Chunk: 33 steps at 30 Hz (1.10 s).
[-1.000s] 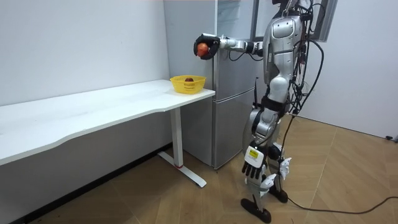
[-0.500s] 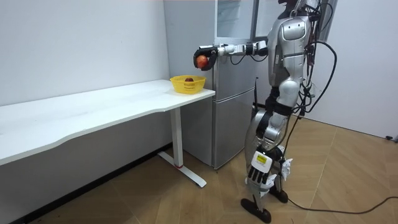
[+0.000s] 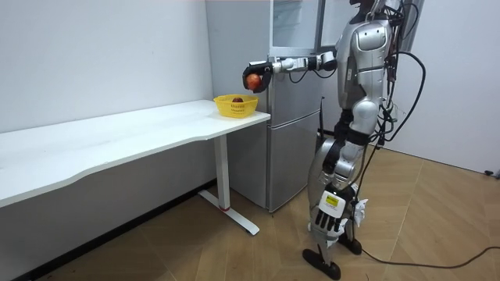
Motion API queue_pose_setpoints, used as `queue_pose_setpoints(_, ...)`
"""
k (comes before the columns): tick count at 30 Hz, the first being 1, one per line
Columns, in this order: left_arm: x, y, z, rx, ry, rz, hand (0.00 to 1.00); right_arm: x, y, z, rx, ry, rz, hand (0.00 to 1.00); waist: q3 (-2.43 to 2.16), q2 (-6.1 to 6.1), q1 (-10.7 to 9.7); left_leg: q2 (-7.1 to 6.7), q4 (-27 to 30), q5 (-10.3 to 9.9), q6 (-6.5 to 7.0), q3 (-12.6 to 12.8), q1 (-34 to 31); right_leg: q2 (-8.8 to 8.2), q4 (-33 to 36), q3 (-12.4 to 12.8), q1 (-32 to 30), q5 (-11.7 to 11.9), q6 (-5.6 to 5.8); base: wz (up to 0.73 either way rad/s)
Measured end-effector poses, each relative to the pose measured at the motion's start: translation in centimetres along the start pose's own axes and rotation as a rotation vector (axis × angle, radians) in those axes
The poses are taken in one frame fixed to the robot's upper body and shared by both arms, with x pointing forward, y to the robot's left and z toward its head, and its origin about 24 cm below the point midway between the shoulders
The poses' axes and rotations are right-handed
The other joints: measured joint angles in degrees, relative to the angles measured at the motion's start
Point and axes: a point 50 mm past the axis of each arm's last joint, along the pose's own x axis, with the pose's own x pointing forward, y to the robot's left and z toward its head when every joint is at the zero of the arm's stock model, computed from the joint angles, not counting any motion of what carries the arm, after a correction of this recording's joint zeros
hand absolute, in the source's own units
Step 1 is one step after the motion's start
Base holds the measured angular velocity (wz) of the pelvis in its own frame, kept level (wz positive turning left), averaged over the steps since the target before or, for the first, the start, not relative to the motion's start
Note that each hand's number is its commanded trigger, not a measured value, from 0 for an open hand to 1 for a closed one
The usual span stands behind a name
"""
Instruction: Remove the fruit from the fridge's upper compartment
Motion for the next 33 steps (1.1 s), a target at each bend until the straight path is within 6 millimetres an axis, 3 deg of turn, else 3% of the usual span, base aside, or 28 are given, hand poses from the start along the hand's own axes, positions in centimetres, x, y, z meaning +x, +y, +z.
queue_pose_setpoints(33,0.0,0.01,-0.06,0.0,0.005,0.006,0.0,0.0,-0.08,0.0,0.001,0.001,-0.019,0.0,0.2,0.31,-0.07,0.0,0.06,0.0,0.0,-0.05,0.19,0.01,-0.01,0.08,0.2,0.0,0.0,0.0)
